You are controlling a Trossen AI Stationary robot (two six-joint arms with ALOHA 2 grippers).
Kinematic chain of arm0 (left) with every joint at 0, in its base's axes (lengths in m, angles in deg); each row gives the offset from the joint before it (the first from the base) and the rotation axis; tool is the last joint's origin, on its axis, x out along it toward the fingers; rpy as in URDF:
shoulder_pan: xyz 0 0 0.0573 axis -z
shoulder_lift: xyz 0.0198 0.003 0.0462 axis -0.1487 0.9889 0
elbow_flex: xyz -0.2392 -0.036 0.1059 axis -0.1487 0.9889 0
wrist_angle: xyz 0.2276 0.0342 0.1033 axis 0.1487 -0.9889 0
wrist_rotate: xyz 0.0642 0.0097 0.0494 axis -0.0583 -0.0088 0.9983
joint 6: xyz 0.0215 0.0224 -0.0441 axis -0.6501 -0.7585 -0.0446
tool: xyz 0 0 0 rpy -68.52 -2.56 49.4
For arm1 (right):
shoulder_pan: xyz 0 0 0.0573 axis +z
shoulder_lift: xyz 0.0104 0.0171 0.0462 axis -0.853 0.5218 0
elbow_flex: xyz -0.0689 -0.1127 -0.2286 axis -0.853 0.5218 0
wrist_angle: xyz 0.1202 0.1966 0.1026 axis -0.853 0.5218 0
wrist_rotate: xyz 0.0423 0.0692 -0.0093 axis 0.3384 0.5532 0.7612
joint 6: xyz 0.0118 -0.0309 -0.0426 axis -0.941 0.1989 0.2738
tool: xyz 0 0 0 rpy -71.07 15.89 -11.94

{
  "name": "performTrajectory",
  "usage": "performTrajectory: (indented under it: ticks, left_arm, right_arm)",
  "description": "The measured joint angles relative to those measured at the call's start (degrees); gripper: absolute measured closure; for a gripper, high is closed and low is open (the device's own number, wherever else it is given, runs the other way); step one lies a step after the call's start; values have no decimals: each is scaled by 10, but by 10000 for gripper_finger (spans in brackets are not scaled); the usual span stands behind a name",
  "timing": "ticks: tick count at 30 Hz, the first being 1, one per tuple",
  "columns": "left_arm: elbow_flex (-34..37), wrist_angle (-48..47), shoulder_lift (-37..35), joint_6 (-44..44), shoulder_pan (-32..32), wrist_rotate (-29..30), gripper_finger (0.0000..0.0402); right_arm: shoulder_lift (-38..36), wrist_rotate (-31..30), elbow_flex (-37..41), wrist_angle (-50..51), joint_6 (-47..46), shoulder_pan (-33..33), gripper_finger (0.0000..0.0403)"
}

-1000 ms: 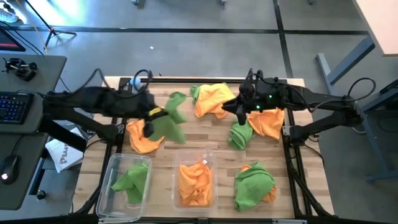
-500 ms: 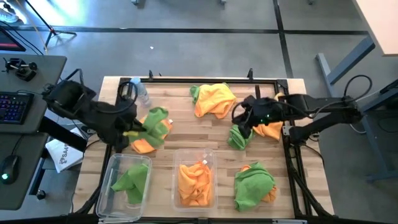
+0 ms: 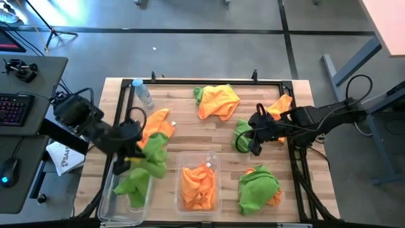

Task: Sort microfiber towel by color & place in baskets
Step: Put the green towel into the left transparent bin

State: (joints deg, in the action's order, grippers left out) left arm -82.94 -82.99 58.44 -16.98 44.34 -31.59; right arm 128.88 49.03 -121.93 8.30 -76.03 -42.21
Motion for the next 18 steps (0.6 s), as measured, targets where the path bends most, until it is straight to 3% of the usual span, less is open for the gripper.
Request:
performTrajectory:
  ticks: [10,18]
  left_arm:
    - [8,2,1,129,91,-15,401]
    - [153,0,-12,180,156,-105,401]
  right_arm:
    - [0,0,0,1,5,35,402]
    - [0,-3,0,7,11,44,402]
